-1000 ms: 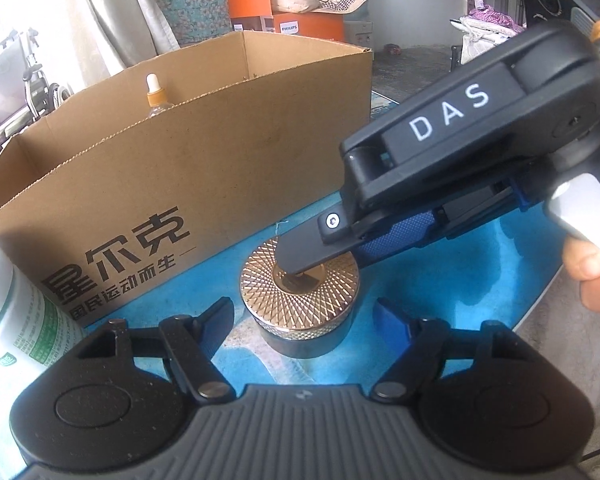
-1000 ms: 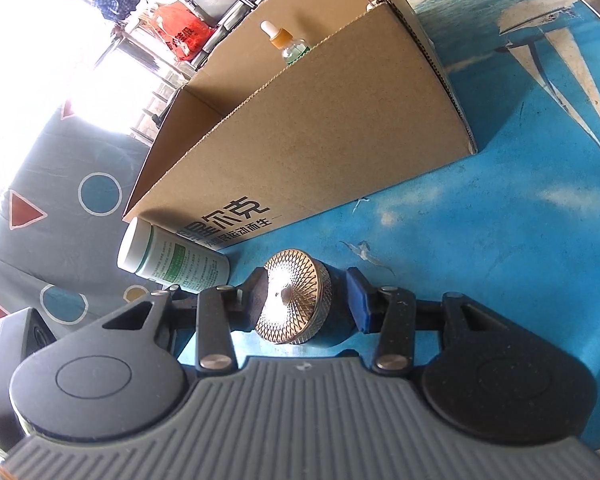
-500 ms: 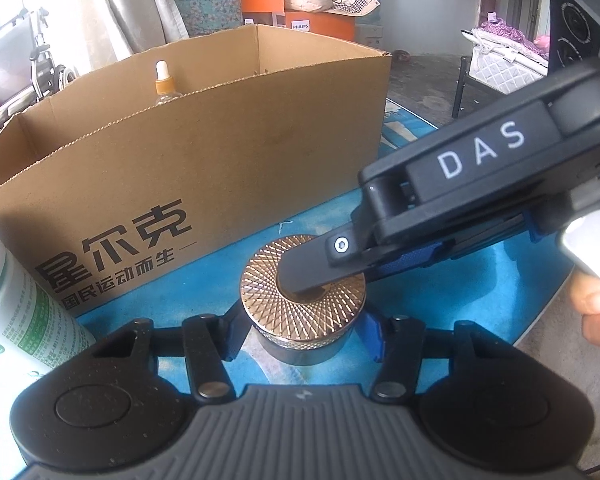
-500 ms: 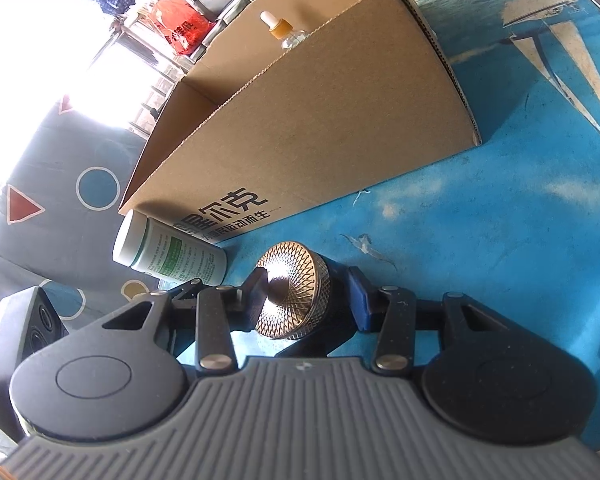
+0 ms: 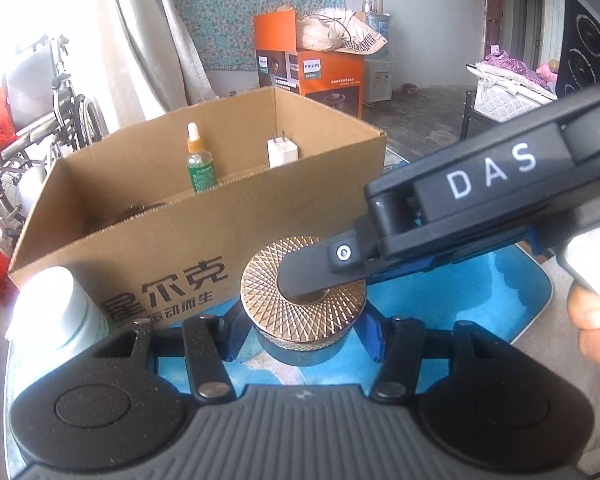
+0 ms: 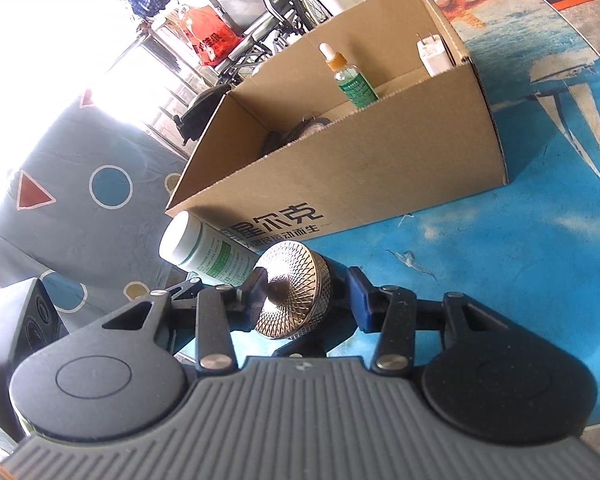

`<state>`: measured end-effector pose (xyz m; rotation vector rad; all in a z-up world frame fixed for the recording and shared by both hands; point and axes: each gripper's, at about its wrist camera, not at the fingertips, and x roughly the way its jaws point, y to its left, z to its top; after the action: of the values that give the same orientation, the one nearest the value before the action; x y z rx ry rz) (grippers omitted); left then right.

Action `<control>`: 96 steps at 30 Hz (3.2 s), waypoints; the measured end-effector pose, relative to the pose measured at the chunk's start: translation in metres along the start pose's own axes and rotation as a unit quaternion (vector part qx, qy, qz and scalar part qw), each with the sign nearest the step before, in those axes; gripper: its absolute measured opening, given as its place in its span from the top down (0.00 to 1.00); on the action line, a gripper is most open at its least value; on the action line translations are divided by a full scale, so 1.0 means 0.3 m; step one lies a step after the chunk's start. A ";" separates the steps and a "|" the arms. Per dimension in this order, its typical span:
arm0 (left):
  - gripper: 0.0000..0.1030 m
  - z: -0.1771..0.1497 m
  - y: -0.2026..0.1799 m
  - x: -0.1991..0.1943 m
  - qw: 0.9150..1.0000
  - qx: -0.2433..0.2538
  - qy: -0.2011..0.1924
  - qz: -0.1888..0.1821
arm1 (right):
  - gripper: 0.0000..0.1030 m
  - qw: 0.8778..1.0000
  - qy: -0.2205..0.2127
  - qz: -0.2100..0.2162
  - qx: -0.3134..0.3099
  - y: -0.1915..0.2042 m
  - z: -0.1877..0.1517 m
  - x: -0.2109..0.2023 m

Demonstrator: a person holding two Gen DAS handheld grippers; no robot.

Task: Organize rigid objects
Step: 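Carry the jar into the box and set it down, then open the right gripper and withdraw it toward the white vitamin bottle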

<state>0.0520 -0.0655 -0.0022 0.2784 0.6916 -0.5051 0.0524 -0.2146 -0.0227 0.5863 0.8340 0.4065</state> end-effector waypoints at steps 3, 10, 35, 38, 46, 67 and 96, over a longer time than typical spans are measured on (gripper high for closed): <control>0.45 0.055 0.005 -0.055 0.999 0.005 -0.026 0.017 | 0.57 0.999 -0.023 0.011 -0.024 0.060 0.037 -0.045; 0.45 0.207 0.036 -0.112 0.997 -0.005 -0.058 0.045 | 0.56 0.994 -0.060 0.021 -0.089 0.178 0.182 -0.102; 0.45 0.344 0.406 0.417 0.971 -0.185 0.152 -0.002 | 0.53 0.983 0.168 -0.033 -0.061 0.006 0.615 0.494; 0.45 0.337 0.401 0.448 0.967 -0.192 0.169 -0.001 | 0.50 0.979 0.189 -0.040 -0.064 -0.004 0.609 0.535; 0.45 0.291 0.420 0.487 0.953 -0.225 0.202 -0.019 | 0.50 0.972 0.224 -0.046 -0.046 -0.050 0.583 0.585; 0.15 0.346 0.261 0.133 0.989 -0.139 0.047 0.004 | 0.44 0.993 -0.057 -0.032 -0.097 0.067 0.444 0.075; 0.07 0.082 0.272 -0.260 0.990 -0.121 -0.009 0.077 | 0.28 0.993 -0.079 0.007 -0.092 0.265 0.090 -0.125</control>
<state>0.0572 0.0206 0.0744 0.0969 0.7010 -0.2727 0.0421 -0.1827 0.0629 0.4475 0.6343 0.4385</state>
